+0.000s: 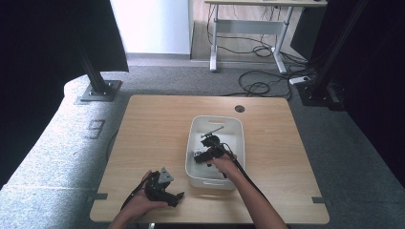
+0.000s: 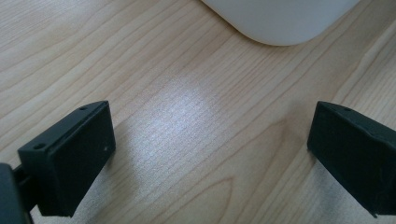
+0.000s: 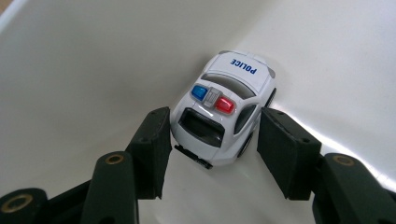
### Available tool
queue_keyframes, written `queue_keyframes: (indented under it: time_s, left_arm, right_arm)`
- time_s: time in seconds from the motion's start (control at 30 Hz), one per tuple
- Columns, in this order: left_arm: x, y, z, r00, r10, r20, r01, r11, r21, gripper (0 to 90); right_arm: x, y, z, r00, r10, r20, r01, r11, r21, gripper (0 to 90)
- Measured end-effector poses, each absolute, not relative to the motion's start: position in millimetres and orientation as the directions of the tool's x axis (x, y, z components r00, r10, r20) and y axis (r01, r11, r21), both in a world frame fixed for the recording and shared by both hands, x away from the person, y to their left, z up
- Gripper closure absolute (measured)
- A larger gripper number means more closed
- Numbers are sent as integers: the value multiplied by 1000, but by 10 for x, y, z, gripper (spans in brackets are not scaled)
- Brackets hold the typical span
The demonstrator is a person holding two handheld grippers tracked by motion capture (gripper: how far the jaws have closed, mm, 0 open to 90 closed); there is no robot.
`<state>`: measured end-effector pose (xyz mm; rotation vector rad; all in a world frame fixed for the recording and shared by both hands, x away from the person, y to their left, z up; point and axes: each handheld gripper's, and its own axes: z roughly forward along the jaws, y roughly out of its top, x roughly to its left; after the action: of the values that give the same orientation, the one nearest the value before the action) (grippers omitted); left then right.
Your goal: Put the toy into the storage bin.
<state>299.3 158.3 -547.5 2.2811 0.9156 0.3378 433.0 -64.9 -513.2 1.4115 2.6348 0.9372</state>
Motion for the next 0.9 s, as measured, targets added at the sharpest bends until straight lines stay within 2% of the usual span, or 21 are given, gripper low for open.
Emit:
queue_keyframes:
  time_s: [0.23, 0.3, 0.4, 0.67, 0.9]
  left_arm:
    - [2993, 1583, -5476, 724, 690, -4, 524, -545, 654, 13]
    - [2993, 1583, -5476, 724, 690, -4, 524, -545, 654, 13]
    - [2993, 1584, -5475, 724, 690, -3, 523, -546, 655, 13]
    - [2994, 1584, -5476, 724, 690, -4, 523, -545, 655, 13]
    - [2994, 1584, -5475, 724, 690, -4, 523, -546, 655, 13]
  right_arm:
    - [4347, -668, -5121, -586, 763, 273, 761, 403, 508, 467]
    - [4334, -656, -5113, -595, 766, 241, 748, 419, 514, 408]
    - [4321, -668, -5079, -602, 767, 223, 736, 425, 527, 374]
    - [4241, -795, -4888, -621, 762, 183, 696, 428, 576, 360]
    - [4137, -965, -4722, -623, 757, 197, 675, 393, 624, 360]
